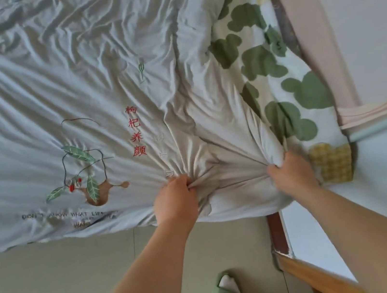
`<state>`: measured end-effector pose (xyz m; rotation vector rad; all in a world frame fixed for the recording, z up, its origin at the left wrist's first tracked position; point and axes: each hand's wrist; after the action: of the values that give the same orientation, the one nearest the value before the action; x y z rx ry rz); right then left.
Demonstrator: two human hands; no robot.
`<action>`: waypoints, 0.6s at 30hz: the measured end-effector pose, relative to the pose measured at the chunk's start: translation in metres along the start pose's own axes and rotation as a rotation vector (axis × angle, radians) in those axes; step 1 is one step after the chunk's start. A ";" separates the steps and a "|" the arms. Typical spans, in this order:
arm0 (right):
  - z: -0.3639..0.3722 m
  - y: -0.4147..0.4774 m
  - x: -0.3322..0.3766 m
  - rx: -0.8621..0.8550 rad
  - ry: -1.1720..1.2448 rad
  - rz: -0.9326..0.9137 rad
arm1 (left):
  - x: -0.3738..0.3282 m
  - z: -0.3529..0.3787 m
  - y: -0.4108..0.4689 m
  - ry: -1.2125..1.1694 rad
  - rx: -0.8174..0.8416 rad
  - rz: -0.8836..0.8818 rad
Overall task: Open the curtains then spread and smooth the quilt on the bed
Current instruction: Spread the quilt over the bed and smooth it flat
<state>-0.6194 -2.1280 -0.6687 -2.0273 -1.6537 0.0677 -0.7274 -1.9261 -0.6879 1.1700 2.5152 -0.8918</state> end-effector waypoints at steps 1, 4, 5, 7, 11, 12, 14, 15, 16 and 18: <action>0.005 0.000 -0.006 0.067 -0.034 -0.038 | -0.002 0.002 0.001 0.041 0.008 -0.015; 0.007 0.002 -0.001 0.094 -0.065 -0.176 | -0.003 0.004 0.002 0.064 0.045 -0.096; 0.002 0.007 0.002 -0.008 -0.031 -0.218 | -0.002 0.005 0.002 0.055 0.054 -0.112; -0.012 0.026 0.003 -0.293 0.011 -0.269 | -0.004 0.008 0.001 0.021 0.042 -0.131; -0.042 0.064 0.000 -0.389 -0.154 -0.149 | -0.024 0.012 -0.001 -0.013 -0.045 -0.127; -0.049 0.070 0.001 -0.358 -0.162 -0.115 | -0.031 0.013 -0.001 -0.030 -0.073 -0.119; -0.061 0.079 0.003 -0.247 -0.155 -0.086 | -0.047 0.015 0.000 -0.065 -0.119 -0.098; -0.063 0.083 0.005 -0.183 -0.153 -0.093 | -0.055 0.016 0.000 -0.073 -0.129 -0.086; -0.065 0.085 0.006 -0.126 -0.148 -0.113 | -0.062 0.017 0.001 -0.077 -0.130 -0.078; -0.070 0.085 0.009 -0.063 -0.136 -0.178 | -0.073 0.019 0.002 -0.081 -0.122 -0.080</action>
<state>-0.5157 -2.1549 -0.6417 -1.9497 -1.9368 0.0935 -0.6790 -1.9822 -0.6715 0.9830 2.5266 -0.7752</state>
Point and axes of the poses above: each hand's wrist, its own y-axis towards the middle knuckle, its own z-axis out of the palm, x = y × z, and after that the axes turned 2 degrees about -x, right-handed
